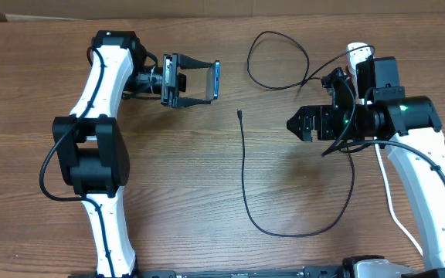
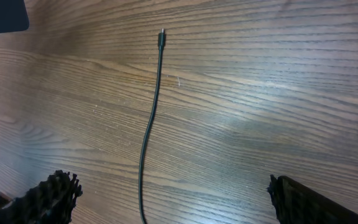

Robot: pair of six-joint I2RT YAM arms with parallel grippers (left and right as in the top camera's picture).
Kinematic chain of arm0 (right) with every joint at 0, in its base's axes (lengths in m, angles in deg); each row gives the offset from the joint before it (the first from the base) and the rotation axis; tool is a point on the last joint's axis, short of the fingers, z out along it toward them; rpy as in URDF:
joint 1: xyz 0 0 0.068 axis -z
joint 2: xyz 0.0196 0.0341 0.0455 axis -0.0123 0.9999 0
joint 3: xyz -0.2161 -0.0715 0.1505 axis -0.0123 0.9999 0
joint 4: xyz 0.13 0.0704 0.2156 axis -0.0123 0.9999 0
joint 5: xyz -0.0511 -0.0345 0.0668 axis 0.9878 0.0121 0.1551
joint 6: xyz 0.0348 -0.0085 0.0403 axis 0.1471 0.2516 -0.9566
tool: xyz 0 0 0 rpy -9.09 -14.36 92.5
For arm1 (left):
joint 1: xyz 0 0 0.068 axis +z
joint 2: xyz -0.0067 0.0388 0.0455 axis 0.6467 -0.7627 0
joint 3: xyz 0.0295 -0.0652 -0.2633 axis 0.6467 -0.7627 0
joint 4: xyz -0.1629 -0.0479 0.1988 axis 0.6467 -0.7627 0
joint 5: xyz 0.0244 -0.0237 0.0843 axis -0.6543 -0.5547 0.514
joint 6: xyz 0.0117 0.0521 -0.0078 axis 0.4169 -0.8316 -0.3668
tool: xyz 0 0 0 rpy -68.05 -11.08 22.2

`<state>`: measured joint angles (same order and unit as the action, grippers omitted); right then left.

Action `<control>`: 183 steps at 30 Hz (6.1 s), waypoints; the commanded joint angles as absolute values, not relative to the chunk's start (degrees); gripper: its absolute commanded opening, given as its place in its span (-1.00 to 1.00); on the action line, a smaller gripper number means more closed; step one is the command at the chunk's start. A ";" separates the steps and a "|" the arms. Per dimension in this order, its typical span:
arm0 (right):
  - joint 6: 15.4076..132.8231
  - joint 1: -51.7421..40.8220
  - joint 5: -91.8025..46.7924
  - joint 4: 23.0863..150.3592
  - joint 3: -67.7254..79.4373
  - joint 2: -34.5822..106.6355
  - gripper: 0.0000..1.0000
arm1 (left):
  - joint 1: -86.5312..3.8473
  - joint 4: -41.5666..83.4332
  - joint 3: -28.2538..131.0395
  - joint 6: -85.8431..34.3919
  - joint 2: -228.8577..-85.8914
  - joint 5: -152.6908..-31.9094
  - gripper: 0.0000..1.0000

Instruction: Plug charger to phone and switch on socket

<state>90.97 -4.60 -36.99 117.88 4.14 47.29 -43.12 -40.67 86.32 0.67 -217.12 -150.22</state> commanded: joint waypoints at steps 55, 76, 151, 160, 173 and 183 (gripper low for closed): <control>61.53 -19.24 -46.89 96.74 2.85 55.29 0.66 | -46.01 -32.67 88.05 11.62 -216.97 -116.52 -0.91; 50.20 -23.87 -36.70 91.89 2.85 60.15 0.15 | -50.95 -26.75 88.05 22.50 -216.97 -110.99 -0.92; 46.34 -28.46 -27.61 85.71 2.83 66.75 -0.92 | -51.32 -25.33 88.03 21.43 -216.97 -109.70 -0.91; 53.00 -21.12 -38.25 84.94 2.83 62.94 -0.92 | -47.52 -21.92 88.05 -1.34 -216.97 -113.33 -0.76; 52.46 -12.12 -57.03 74.34 2.83 62.53 -0.93 | -45.53 -18.46 88.05 -27.40 -216.97 -133.17 -0.03; 46.68 -11.57 -55.04 68.99 2.83 62.53 -0.93 | -46.05 -18.49 88.05 -28.40 -216.97 -134.59 0.62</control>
<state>49.94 -11.68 -53.31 70.19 4.12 65.37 -45.57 -18.53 87.13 -25.50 -217.12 -132.10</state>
